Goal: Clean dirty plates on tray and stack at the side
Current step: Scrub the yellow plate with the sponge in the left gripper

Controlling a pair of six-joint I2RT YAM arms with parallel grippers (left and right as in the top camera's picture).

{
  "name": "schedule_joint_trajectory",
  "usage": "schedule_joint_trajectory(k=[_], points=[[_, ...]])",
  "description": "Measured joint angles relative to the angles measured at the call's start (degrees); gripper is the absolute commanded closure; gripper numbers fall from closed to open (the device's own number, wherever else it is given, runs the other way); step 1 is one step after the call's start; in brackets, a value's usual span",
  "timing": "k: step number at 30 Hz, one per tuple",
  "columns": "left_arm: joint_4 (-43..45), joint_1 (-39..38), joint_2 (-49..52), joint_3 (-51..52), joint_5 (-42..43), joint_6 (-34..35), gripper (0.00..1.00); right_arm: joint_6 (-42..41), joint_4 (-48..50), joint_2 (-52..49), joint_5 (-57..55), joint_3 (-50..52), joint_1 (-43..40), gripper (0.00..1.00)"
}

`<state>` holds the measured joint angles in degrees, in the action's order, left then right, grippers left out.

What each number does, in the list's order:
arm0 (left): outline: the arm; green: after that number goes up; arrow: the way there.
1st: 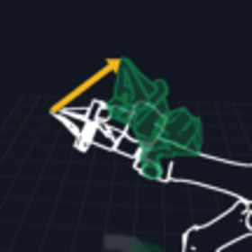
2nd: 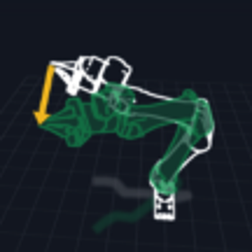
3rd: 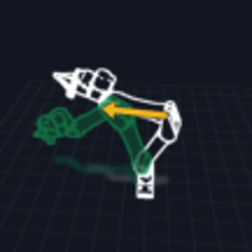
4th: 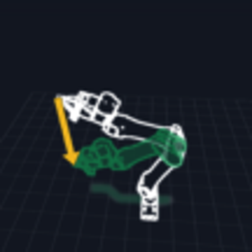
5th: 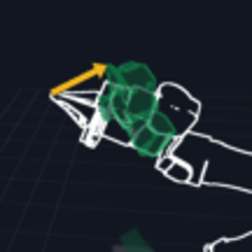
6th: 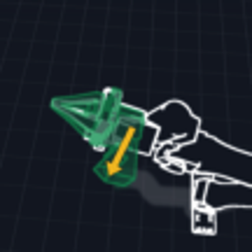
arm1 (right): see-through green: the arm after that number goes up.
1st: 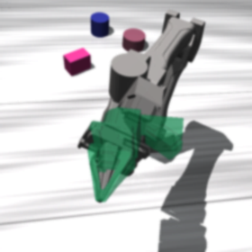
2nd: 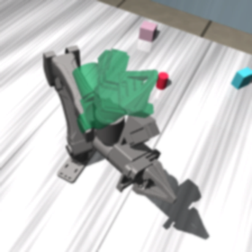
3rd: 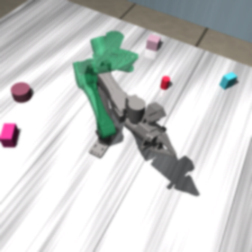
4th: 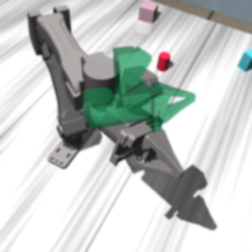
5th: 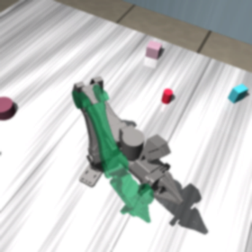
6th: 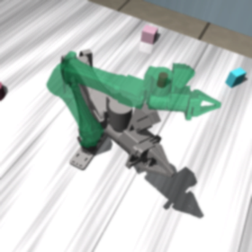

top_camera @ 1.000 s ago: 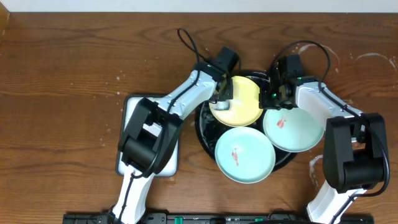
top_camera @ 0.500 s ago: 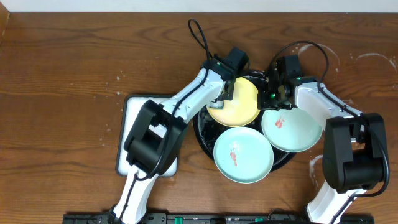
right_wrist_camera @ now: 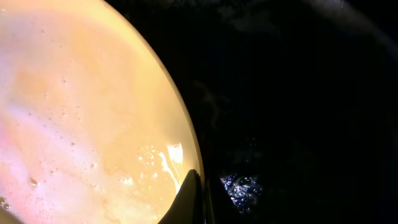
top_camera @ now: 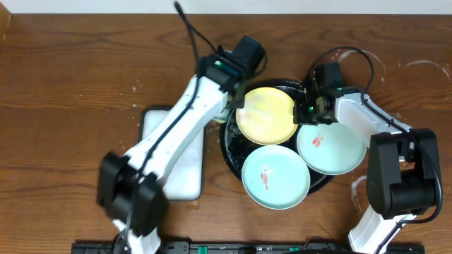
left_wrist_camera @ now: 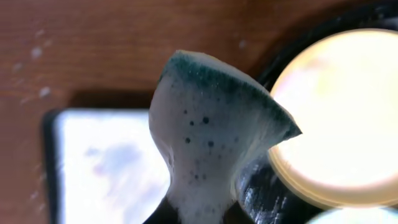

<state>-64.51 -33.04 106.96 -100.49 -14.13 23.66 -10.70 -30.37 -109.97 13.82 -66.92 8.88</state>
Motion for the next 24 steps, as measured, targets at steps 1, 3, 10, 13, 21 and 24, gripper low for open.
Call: schedule_joint_trajectory(k=[1,3,10,13,21,24], points=[[-2.19,0.31,-1.31,-0.02,0.0,-0.02,0.92,0.02,0.0,0.0,-0.02,0.0,0.0,0.99],[-6.36,1.4,-3.69,-0.04,0.02,-0.04,0.92,0.17,0.0,0.0,-0.17,0.0,0.0,0.99],[-11.34,9.88,-6.54,2.84,0.39,0.42,0.92,1.29,-0.28,0.11,-0.57,-0.11,-0.02,0.99],[-8.7,13.84,-6.49,8.94,1.92,0.52,0.92,1.38,-2.14,1.4,-1.77,-0.28,-0.02,0.99],[2.64,23.65,-6.14,25.88,10.43,0.52,0.93,2.38,-5.55,15.41,-12.63,-1.27,2.38,0.99],[3.98,26.84,-6.03,28.61,14.01,0.46,0.92,3.17,-5.84,19.3,-18.84,-1.95,5.18,0.99]])
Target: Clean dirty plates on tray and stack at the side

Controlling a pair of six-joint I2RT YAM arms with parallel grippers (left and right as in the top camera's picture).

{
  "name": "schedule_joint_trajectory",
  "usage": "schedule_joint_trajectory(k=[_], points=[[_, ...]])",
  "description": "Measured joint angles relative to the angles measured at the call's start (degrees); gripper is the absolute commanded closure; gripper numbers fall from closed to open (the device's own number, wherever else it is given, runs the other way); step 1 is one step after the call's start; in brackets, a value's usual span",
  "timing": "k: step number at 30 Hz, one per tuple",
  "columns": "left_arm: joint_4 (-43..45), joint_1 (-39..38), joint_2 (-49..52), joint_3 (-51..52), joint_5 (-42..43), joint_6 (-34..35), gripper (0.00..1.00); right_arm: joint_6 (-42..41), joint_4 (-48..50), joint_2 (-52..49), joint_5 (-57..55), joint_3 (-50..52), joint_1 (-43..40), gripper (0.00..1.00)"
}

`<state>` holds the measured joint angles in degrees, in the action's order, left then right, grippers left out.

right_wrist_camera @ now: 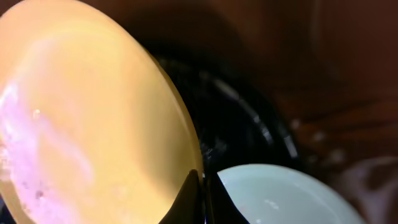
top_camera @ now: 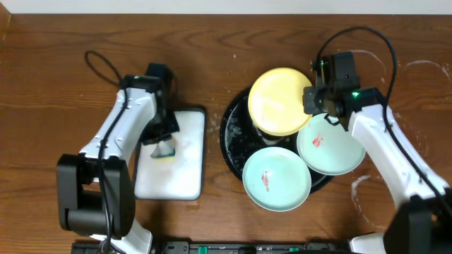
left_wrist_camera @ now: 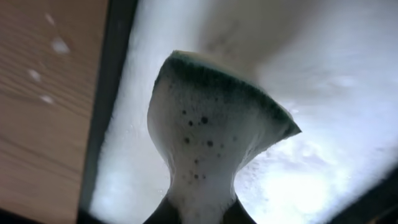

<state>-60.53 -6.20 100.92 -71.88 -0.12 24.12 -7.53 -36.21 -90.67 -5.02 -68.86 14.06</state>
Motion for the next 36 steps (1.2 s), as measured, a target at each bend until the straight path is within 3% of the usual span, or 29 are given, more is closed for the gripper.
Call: schedule_joint_trajectory(k=[18,36], points=[[0.55,2.08,0.0,0.31,4.83,-1.49,0.92,15.47,3.89,4.42,-42.42,-0.02,23.45,0.99],[0.55,2.08,0.0,0.31,4.92,-1.51,0.92,20.17,4.31,4.44,-61.42,-0.02,34.18,0.99]])
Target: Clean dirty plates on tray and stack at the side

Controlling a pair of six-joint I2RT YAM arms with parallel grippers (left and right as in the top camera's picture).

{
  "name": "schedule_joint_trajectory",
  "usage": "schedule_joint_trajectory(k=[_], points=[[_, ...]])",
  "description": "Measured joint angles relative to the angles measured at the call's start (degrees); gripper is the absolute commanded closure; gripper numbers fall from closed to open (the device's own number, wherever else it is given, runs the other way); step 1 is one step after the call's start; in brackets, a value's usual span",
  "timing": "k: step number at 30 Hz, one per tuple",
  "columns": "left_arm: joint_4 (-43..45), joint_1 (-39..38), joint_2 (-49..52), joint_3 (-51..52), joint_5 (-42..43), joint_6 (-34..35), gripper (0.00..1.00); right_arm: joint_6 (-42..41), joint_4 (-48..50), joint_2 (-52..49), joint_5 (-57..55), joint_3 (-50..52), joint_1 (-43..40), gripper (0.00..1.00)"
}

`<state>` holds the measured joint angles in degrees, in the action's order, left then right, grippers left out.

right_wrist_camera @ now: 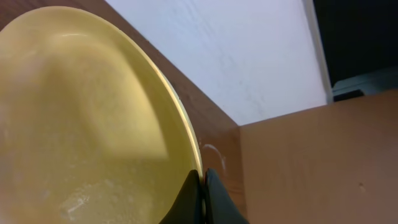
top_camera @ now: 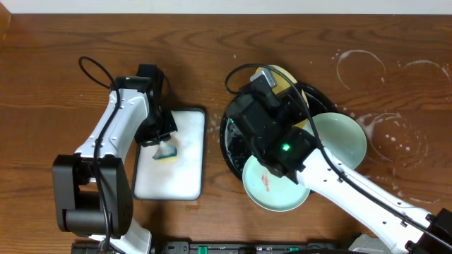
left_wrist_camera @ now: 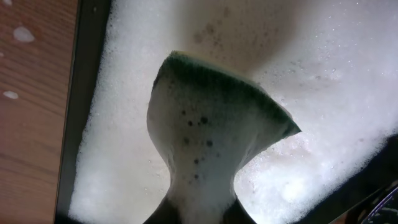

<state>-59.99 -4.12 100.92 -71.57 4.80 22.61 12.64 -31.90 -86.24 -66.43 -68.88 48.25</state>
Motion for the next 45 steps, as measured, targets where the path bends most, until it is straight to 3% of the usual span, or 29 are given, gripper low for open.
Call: schedule_joint_trajectory(k=[45], points=[[0.0,0.0,0.0,0.0,0.02,0.0,0.92,0.0,0.35,0.0,-1.99,0.0,0.26,0.99]])
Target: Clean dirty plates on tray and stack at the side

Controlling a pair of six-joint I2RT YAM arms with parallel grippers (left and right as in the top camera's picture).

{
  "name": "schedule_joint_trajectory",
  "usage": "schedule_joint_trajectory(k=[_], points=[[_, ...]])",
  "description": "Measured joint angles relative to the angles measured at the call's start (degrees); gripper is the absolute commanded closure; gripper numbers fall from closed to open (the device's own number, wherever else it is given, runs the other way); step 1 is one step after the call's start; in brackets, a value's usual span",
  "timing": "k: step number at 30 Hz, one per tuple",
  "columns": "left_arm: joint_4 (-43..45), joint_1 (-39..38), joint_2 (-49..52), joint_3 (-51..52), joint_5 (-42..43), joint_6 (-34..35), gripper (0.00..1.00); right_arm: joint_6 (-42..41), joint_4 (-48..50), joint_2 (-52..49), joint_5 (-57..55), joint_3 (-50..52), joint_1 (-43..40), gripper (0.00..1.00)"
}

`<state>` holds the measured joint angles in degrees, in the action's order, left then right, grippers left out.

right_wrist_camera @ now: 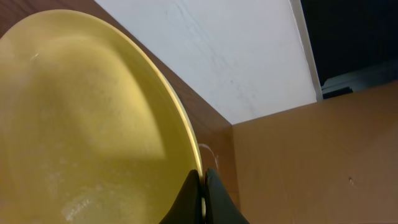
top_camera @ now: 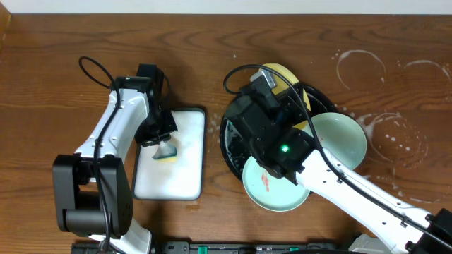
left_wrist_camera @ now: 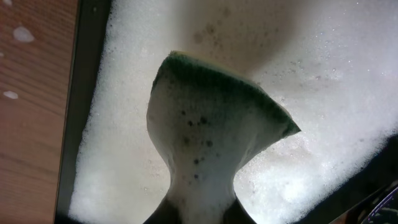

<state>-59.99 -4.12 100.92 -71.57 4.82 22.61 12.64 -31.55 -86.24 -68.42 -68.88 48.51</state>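
Note:
My right gripper (right_wrist_camera: pixel 202 190) is shut on the rim of the yellow plate (right_wrist_camera: pixel 87 124), which it holds raised and tilted on edge. In the overhead view the raised right arm covers most of the plate (top_camera: pixel 281 73) and much of the black round tray (top_camera: pixel 227 137). Two teal plates lie on that tray. One (top_camera: pixel 342 137) is at the right, and the other (top_camera: pixel 272 192), at the front, has a red stain. My left gripper (left_wrist_camera: pixel 200 208) is shut on a soapy green-topped sponge (left_wrist_camera: pixel 211 124), low over the white foam tray (top_camera: pixel 185 169).
Wet ring marks (top_camera: pixel 360 67) dot the wooden table at the back right. A black cable (top_camera: pixel 92 67) loops behind the left arm. The white wall runs along the table's far edge.
Hardly anything has changed. The background behind the held yellow plate has shifted a little in the right wrist view. The left gripper and sponge sit in the foam as before.
At first my left gripper held the sponge beside the yellow plate on the black tray, with my right gripper on the plate's rim. Then the sponge was over the foam tray and the plate was raised. Later the right arm stood high with the plate on edge, as now.

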Motion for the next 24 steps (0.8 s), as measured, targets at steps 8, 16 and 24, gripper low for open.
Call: schedule_joint_trajectory(k=[8,16,24], points=[[0.0,0.0,0.0,0.0,0.0,0.0,0.92,0.0,0.74,0.02,-0.02,0.0,0.0,0.99],[0.0,0.0,0.0,0.0,-0.02,0.0,0.92,0.0,0.74,0.0,-0.02,0.0,0.0,0.99],[0.0,0.0,0.0,0.0,0.0,0.0,0.92,0.0,0.74,0.02,-0.02,0.0,0.0,0.99]])
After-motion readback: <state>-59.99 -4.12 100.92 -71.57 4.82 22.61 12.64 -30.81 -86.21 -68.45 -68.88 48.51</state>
